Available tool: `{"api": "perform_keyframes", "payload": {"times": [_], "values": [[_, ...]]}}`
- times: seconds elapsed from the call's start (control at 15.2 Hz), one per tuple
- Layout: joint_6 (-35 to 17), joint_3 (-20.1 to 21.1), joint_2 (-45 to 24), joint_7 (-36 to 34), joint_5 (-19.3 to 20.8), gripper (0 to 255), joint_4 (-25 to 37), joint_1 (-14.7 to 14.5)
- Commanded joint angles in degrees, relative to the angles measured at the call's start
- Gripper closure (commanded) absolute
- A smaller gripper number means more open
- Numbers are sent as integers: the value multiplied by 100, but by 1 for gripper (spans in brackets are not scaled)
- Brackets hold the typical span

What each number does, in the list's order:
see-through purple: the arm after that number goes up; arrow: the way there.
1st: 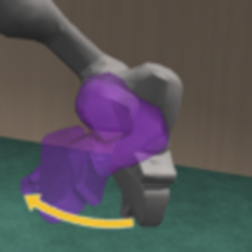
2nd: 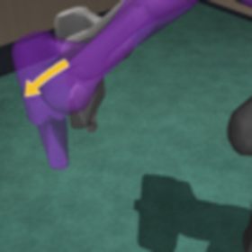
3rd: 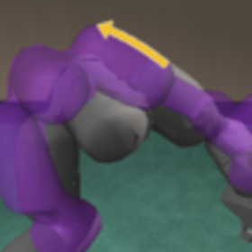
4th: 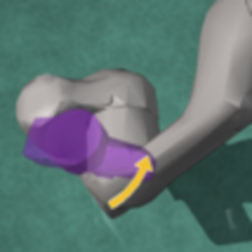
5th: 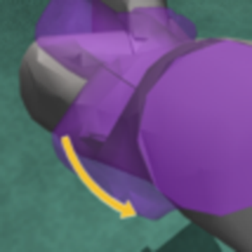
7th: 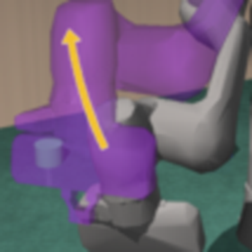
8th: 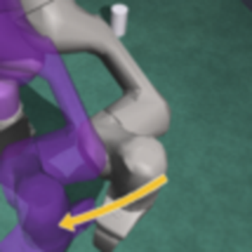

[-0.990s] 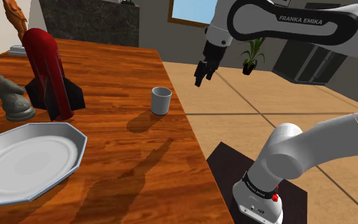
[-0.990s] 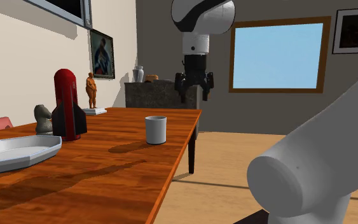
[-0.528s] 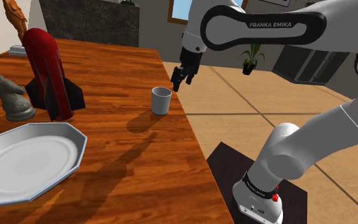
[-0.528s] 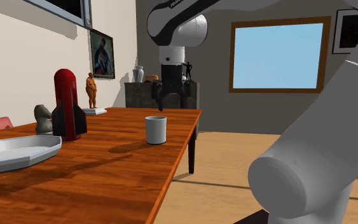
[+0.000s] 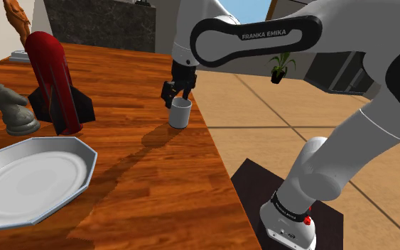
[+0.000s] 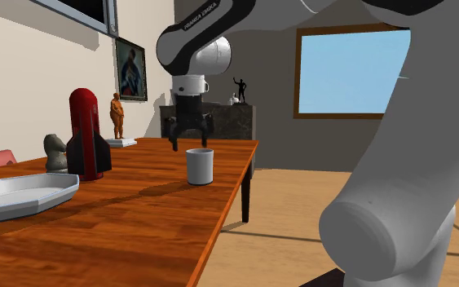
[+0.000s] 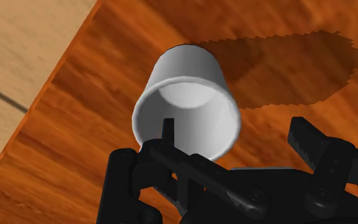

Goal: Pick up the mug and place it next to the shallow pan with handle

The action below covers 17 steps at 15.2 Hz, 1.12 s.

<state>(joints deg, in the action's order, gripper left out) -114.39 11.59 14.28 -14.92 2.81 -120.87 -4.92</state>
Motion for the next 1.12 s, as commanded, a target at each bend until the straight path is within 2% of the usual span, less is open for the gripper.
{"api": "perform_keyframes", "payload": {"times": [0.0, 0.4, 0.92, 0.99, 1.06], "values": [[-112, 44, -99, -74, 19, 0, -6, -16], [-612, 46, -270, -110, 72, 0, -338, 3], [-611, 46, -269, -110, 72, 0, -338, 3], [-611, 46, -269, -110, 72, 255, -338, 3], [-611, 46, -269, -110, 72, 255, -338, 3]]}}
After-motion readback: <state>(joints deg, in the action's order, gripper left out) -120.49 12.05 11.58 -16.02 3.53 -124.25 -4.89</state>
